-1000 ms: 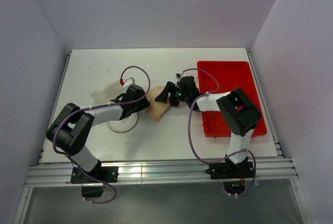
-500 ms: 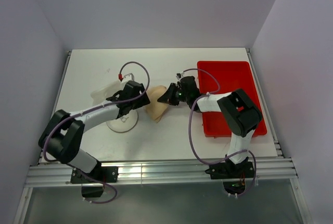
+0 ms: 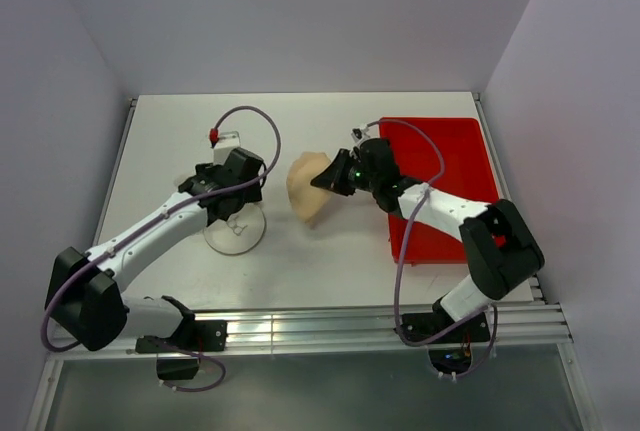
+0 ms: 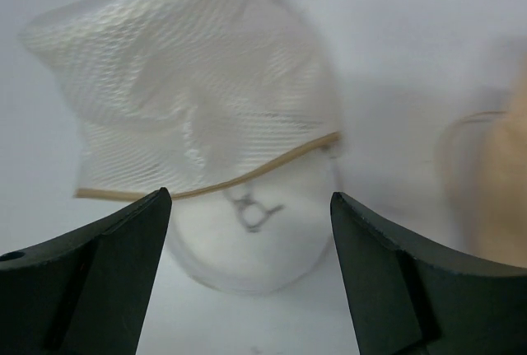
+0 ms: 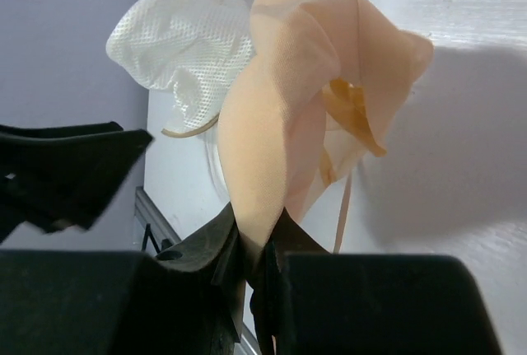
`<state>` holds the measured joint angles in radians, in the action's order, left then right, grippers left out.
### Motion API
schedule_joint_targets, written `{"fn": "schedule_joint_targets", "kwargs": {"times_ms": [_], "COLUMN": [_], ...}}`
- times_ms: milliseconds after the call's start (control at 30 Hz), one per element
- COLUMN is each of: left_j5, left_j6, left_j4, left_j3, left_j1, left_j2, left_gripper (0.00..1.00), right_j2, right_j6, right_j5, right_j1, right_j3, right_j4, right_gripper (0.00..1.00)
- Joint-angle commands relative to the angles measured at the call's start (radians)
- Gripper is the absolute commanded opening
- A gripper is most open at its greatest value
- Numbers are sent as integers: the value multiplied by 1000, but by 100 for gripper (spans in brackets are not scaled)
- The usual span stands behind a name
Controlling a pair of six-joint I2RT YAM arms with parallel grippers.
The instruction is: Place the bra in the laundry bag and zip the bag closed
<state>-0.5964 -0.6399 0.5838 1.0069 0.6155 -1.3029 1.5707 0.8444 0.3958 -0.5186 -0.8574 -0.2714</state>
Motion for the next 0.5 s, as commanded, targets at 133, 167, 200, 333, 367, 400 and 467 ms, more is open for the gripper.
{"fn": "schedule_joint_targets", "kwargs": {"times_ms": [133,167,200,333,367,400,467], "left_j5": [-255,-275,-305,-296,-304,-312,-313], "left_j6": [181,189,206,230,232,230,218], "left_j4": [218,224,217,189,191,194,199], "left_j3": [88,93,91,90,85,84,82], "left_j1": [43,52,58,79,88,92,102], "left_j2": [-71,-81,-88,-140,-157,-174,-216], "left_gripper": [86,86,86,84,84,83,83], "right_j2": [-233,-256,-299,-386,-406,-437,-458], "right_j6": [-38,-33,-28,-1,4,5,8], "right_j5": [-150,-164,-191,-253,-258,-261,-247], "right_j1": [23,28,32,49,55,63,95], "right_j3": [-20,-14,-11,-5,3,3,0], "right_j4": [195,204,218,264,265,284,294], "right_gripper": [3,3,3,2,1,1,0]}}
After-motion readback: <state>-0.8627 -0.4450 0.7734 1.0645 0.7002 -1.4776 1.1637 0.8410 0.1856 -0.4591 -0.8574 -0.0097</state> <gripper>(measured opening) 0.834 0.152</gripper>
